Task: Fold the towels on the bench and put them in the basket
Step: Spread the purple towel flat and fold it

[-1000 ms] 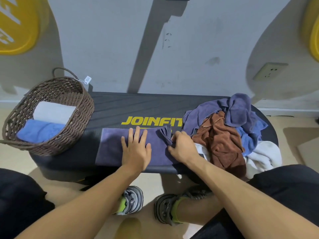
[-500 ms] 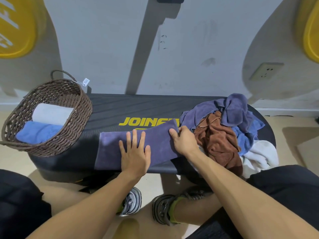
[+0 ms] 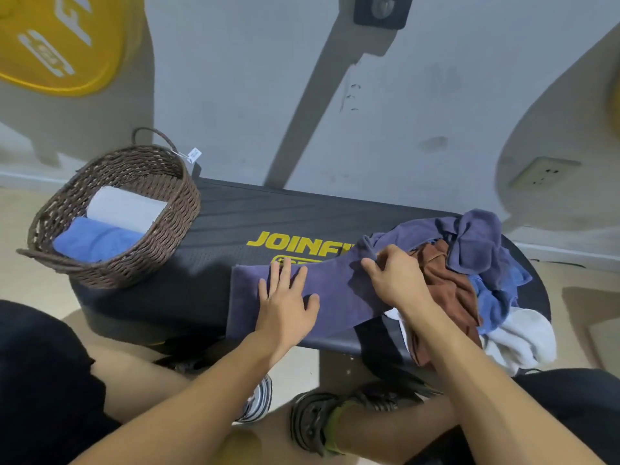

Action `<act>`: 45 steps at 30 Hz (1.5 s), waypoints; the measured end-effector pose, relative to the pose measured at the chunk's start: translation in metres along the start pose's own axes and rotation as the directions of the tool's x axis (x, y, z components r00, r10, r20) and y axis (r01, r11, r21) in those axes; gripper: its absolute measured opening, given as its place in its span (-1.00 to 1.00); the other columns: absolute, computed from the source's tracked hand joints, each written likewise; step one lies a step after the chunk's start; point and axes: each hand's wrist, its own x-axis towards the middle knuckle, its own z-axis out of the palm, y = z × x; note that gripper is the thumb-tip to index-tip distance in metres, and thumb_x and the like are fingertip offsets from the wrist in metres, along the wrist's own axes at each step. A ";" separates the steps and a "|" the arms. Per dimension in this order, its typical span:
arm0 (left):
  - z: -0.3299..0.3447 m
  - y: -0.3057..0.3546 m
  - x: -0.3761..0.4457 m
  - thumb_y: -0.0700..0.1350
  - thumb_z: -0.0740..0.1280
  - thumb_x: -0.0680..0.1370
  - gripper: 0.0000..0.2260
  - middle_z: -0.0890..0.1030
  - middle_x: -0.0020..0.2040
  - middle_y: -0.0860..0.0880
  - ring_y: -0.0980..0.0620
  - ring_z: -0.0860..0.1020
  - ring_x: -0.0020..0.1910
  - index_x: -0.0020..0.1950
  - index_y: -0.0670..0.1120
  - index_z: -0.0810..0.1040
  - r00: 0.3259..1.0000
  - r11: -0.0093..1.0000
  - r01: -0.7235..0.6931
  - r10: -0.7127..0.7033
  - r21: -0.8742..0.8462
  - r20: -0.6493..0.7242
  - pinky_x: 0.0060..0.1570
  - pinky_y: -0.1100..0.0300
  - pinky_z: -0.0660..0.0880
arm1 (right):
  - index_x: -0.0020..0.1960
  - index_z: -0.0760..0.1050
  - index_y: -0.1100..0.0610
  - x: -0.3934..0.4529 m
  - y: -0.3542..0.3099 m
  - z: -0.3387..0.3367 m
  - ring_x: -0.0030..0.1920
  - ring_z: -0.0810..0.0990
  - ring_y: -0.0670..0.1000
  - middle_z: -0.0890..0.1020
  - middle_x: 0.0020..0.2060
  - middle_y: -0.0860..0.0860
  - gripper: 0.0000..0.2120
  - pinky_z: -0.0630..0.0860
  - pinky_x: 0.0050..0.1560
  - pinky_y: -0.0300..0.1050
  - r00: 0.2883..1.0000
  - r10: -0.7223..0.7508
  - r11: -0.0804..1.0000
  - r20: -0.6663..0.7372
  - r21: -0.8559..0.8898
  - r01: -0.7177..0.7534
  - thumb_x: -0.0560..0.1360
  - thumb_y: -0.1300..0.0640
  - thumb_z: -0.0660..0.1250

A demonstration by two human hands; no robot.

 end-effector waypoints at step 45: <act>-0.066 -0.091 0.019 -0.04 0.41 0.52 -0.86 0.61 -0.19 -0.05 -0.03 0.49 -0.20 -0.15 -0.05 0.51 0.887 0.876 0.433 -0.456 -0.213 -0.071 -0.23 0.14 0.34 | 0.38 0.51 0.08 -0.054 -0.021 0.095 0.45 0.32 0.16 0.46 0.40 0.06 -0.54 0.24 0.49 0.01 0.571 -0.737 0.585 0.362 -0.082 0.807 0.58 -0.12 0.25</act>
